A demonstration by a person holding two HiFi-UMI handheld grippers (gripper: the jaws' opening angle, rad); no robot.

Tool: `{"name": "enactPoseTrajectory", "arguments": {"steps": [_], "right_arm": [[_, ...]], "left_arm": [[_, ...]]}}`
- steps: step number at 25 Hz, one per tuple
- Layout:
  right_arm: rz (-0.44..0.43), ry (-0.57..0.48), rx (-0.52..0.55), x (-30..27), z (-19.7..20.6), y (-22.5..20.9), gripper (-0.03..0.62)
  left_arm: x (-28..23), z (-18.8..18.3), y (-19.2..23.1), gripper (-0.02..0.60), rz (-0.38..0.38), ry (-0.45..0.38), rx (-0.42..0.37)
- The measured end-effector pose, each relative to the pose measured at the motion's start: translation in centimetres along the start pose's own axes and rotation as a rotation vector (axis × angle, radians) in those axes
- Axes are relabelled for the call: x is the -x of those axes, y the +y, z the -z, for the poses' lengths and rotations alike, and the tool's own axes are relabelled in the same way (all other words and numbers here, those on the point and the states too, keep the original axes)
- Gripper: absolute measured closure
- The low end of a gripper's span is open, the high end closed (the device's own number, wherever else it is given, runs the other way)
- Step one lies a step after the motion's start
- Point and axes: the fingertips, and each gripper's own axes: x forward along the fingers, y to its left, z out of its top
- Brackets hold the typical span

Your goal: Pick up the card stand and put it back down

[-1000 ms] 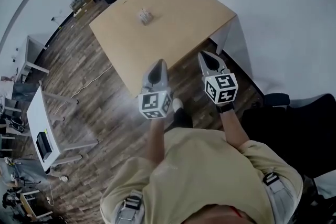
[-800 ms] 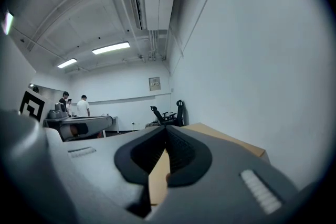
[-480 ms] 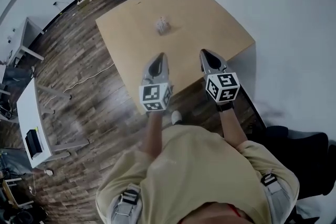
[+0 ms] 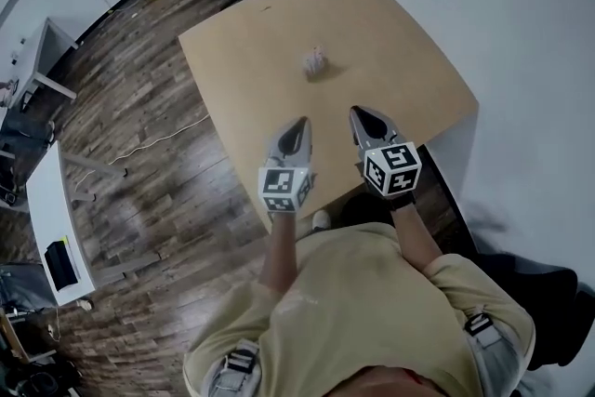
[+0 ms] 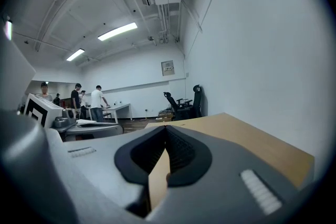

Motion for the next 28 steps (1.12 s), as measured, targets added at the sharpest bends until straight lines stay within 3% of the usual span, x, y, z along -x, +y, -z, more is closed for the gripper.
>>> {"name": "enactPoseTrajectory", "arguments": {"steps": [3, 8, 17, 28], "right_arm": [[-0.002, 0.025, -0.028, -1.8, 1.0, -2.4, 0.591], [0.068, 0.035, -0.119, -6.4, 2.3, -9.0, 0.591], [0.024, 0.160, -0.193, -14.7, 7.5, -14.9, 0.591], [0.026, 0.273, -0.267, -19.2, 14.0, -21.8, 0.591]], "left_arm": [[-1.9, 2.0, 0.8, 0.578, 0.006, 0.042, 0.023], [-5.2, 5.2, 4.3, 0.578, -0.043, 0.077, 0.055], [-13.8, 12.1, 8.4, 0.577, -0.074, 0.222, 0.124], [-22.4, 19.6, 13.0, 0.416, -0.101, 0.387, 0.125]]}}
